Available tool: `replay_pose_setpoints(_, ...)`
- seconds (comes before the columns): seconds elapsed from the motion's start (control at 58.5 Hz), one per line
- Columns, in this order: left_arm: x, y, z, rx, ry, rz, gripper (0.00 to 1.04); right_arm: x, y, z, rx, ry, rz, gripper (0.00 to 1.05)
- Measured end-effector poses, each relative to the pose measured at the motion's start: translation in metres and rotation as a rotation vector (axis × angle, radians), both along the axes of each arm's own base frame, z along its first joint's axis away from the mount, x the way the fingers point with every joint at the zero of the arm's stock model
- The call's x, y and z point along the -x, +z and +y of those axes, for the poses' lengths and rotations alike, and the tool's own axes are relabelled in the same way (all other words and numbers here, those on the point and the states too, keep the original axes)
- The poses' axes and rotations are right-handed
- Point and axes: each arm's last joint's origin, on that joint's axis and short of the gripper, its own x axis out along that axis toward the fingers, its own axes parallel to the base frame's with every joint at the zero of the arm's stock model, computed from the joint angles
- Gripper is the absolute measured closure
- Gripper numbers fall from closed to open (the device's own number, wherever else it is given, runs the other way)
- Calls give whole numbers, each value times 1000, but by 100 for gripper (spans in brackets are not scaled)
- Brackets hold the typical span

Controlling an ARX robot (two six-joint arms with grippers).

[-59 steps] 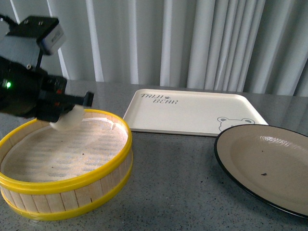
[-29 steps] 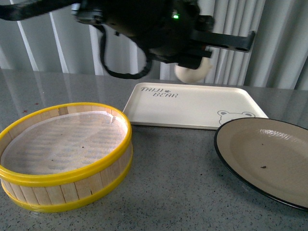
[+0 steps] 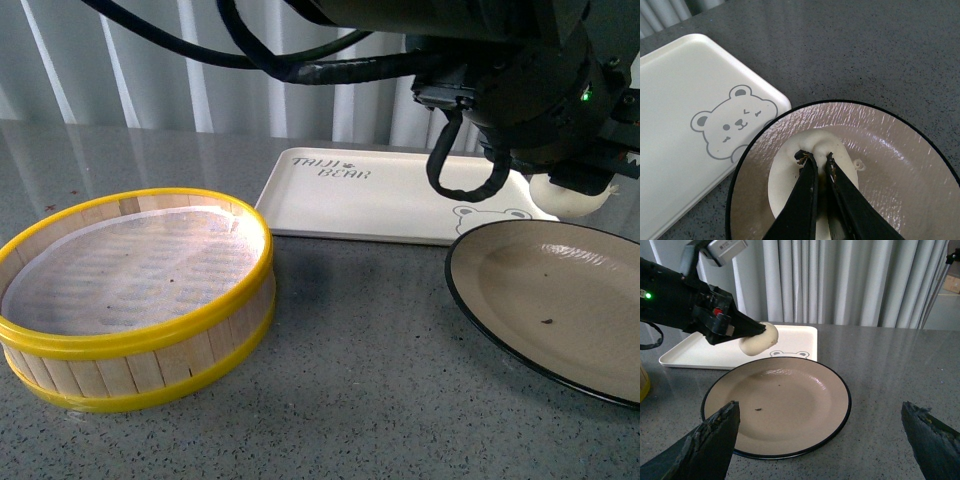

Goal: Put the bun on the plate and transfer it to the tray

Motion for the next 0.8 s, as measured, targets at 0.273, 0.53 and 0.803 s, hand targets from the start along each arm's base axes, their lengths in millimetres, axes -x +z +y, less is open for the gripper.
replay_pose_setpoints(0.273, -7, -23, -10, -50, -107, 57, 101, 0, 0, 0, 0, 0, 0, 8)
replay_pose_setpoints(0.53, -3, -28, -15, -73, -150, 51, 101, 0, 0, 0, 0, 0, 0, 8)
replay_pose_setpoints(0.803, 5, -39, -23, -89, -201, 69, 101, 0, 0, 0, 0, 0, 0, 8)
